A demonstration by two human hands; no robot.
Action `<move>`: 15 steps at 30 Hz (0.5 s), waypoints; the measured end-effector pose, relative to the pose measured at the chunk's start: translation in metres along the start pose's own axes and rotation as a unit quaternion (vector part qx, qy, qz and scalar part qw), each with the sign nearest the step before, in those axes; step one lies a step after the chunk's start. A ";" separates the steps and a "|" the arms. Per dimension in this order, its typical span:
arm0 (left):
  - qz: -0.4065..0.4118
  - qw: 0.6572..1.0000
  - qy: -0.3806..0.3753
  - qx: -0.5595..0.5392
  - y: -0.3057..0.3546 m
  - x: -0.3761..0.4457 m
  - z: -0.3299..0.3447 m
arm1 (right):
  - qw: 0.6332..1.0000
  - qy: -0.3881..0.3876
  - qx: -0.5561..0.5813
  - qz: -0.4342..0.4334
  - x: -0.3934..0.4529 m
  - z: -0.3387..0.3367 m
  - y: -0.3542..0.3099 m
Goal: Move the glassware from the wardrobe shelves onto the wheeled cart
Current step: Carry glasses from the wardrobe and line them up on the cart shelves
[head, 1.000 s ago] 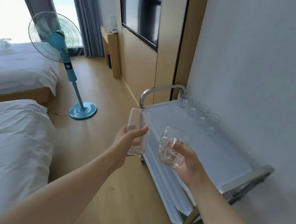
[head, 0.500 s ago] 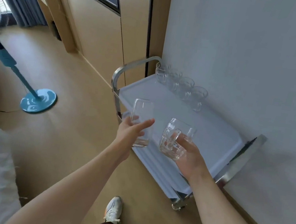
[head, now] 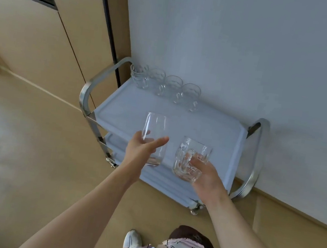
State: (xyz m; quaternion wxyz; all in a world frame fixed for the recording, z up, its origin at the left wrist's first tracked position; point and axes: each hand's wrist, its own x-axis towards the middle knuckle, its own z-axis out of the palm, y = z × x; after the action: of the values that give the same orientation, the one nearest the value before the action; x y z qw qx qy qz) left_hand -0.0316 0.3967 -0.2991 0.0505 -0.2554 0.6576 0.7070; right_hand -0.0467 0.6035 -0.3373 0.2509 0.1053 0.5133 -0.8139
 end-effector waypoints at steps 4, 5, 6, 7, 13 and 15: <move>-0.001 0.999 -0.037 0.005 0.002 0.017 0.006 | 0.999 0.042 0.011 0.002 0.009 -0.005 0.003; -0.005 0.999 -0.043 0.006 0.003 0.023 0.009 | 0.998 0.066 0.009 0.003 0.013 -0.008 0.003; -0.011 0.999 -0.048 0.006 0.005 0.028 0.013 | 0.996 0.090 0.009 0.003 0.017 -0.010 0.003; -0.017 0.999 -0.051 0.004 0.006 0.035 0.018 | 0.994 0.111 0.010 0.005 0.022 -0.013 0.002; -0.037 0.997 -0.066 0.005 0.011 0.081 0.049 | 0.984 0.179 -0.009 0.012 0.064 -0.032 -0.018; -0.047 0.997 -0.060 0.015 0.014 0.098 0.060 | 0.982 0.188 -0.019 0.025 0.079 -0.040 -0.026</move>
State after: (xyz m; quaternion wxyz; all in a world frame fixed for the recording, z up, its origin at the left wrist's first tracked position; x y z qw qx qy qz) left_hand -0.1396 0.4259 -0.3285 0.1273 -0.2422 0.6511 0.7079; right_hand -0.1314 0.6241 -0.3685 0.1722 0.2641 0.5637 -0.7634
